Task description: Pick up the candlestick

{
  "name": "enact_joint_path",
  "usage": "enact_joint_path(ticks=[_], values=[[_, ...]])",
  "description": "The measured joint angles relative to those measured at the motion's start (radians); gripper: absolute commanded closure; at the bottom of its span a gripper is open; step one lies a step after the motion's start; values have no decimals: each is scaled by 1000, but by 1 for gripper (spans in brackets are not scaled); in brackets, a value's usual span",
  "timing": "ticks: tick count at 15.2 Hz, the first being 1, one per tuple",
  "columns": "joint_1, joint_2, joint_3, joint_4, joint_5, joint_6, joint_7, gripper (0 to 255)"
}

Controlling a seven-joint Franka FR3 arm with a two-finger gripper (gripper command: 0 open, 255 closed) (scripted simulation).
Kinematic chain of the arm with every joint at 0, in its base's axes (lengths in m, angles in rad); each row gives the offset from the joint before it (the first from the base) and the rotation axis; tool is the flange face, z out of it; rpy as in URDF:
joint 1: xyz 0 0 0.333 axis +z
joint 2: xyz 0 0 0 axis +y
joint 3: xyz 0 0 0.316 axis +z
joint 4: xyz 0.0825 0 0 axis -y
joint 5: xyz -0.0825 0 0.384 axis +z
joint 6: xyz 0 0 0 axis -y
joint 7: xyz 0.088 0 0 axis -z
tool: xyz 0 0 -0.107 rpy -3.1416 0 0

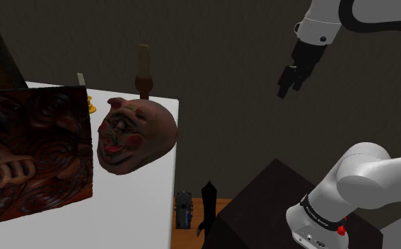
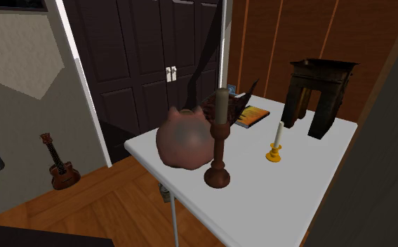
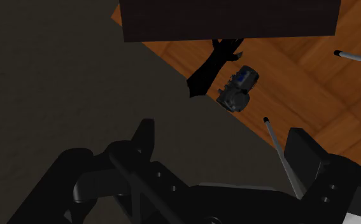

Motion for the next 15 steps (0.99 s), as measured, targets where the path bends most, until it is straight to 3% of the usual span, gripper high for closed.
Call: enact_joint_path(ticks=[3, 9, 15], values=[[2, 8, 27, -7, 14, 33, 38, 0], [4, 75, 171, -7, 68, 186, 232, 0], [-26, 187, 318, 56, 66, 323, 429, 0]])
